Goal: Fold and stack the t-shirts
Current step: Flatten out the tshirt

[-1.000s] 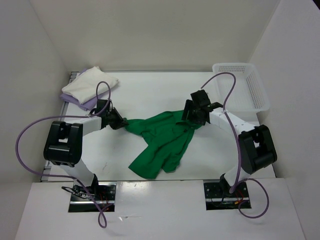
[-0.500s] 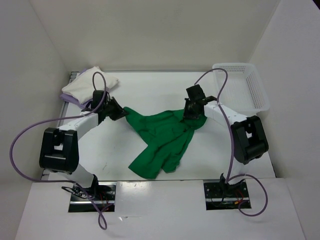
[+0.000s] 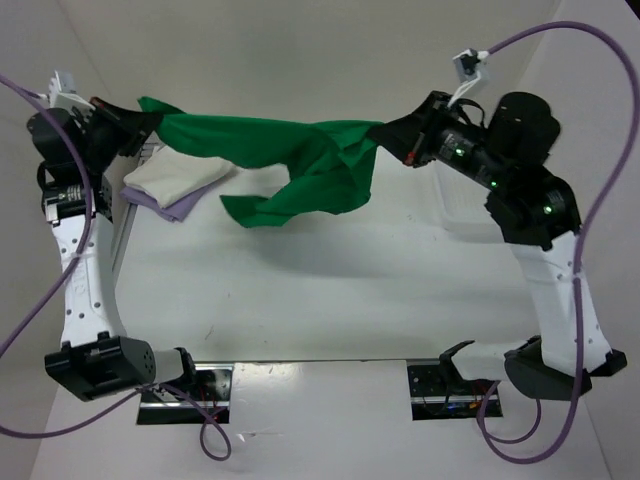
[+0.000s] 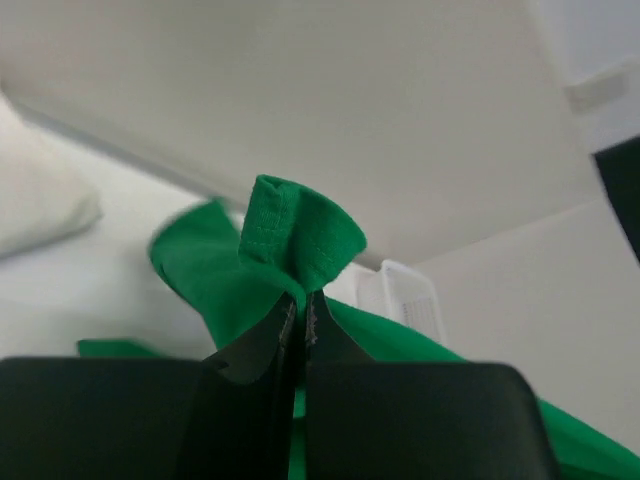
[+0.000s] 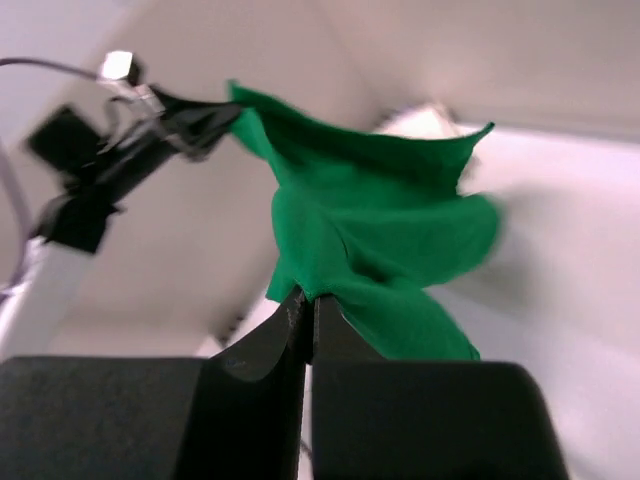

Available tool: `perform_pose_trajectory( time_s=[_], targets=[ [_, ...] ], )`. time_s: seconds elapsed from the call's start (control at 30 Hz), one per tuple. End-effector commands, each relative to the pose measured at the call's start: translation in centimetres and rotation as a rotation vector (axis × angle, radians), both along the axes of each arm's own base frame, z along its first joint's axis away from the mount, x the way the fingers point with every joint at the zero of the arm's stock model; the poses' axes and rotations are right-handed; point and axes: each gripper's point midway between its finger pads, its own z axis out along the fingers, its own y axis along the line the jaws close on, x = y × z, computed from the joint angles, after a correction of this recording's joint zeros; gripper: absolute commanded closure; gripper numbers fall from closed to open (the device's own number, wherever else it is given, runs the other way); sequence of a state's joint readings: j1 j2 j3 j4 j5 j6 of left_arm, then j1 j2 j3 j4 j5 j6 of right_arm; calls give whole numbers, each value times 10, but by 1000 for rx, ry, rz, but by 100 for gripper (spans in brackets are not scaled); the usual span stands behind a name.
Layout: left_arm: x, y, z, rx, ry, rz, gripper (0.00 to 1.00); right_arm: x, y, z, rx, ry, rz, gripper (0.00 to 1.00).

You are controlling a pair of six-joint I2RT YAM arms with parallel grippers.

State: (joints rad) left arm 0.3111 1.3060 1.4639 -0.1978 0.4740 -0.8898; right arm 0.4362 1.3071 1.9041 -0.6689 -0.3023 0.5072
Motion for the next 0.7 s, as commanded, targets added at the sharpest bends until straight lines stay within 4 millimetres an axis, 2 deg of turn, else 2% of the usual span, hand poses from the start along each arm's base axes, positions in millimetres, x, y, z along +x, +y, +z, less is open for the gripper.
perform_pose_trajectory(
  time_s=[0.0, 0.03, 0.1, 0.13, 0.2, 0.23, 0.27, 0.3, 0.37, 0.43, 0.5, 0.53, 0.57, 0.6, 0.63, 0.67],
  targets=[
    [-40, -11, 70, 83, -133, -21, 100, -51, 11, 37, 63, -47, 188, 100],
    [-48, -9, 97, 125, -190, 8, 100, -58, 8, 51, 86, -74, 189, 100],
    [-61, -10, 115, 145, -213, 29, 100, -81, 1, 79, 125, -152, 214, 100],
    [-75, -10, 139, 182, -270, 59, 100, -85, 1, 88, 145, -170, 225, 100],
    [-85, -8, 154, 202, -291, 89, 100, -102, -3, 100, 172, -192, 273, 100],
    [-86, -7, 161, 216, -306, 102, 100, -103, -4, 102, 179, -190, 285, 100],
    [-99, -10, 184, 232, -364, 115, 100, -110, -1, 107, 191, -206, 326, 100],
    [-99, -10, 190, 236, -376, 116, 100, -125, 0, 112, 200, -221, 385, 100],
    [-100, -10, 200, 243, -404, 117, 100, -126, 3, 110, 213, -201, 408, 100],
    [-98, -11, 204, 235, -414, 108, 100, -114, -2, 106, 193, -206, 342, 100],
    [-91, -11, 195, 231, -396, 93, 100, -99, -9, 97, 166, -183, 259, 100],
    [-78, -9, 175, 219, -351, 72, 100, -78, -11, 87, 156, -160, 191, 100],
    [-71, -9, 161, 201, -319, 58, 100, -54, -12, 65, 124, -112, 146, 100],
    [-62, -12, 145, 189, -286, 35, 100, -38, -11, 58, 121, -104, 131, 100],
    [-53, -12, 129, 177, -252, 24, 100, -11, -7, 38, 105, -50, 114, 100],
    [-38, -5, 91, 159, -165, 36, 100, 11, -9, 20, 93, -7, 84, 100]
  ],
)
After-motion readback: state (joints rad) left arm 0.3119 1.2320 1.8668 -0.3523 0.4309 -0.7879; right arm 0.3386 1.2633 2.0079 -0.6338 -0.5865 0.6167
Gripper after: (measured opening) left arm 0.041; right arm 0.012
